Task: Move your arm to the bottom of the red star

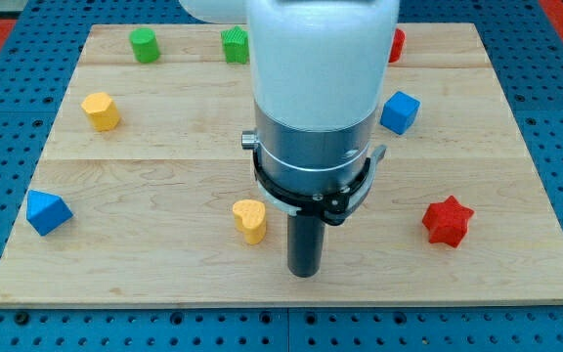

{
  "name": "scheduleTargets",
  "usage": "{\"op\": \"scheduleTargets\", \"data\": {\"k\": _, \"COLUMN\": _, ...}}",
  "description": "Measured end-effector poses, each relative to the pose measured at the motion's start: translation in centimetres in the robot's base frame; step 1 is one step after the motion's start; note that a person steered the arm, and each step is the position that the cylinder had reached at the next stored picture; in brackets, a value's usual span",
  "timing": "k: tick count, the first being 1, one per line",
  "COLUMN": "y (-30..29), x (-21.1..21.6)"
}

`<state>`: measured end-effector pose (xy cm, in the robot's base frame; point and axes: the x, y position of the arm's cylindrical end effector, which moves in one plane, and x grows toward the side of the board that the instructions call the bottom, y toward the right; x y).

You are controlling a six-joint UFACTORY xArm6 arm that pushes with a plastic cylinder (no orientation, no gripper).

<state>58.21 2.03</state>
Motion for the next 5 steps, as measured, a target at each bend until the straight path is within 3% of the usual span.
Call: {"op": "scheduleTargets", "data": {"k": 5, "y": 6.9, "x": -0.2}}
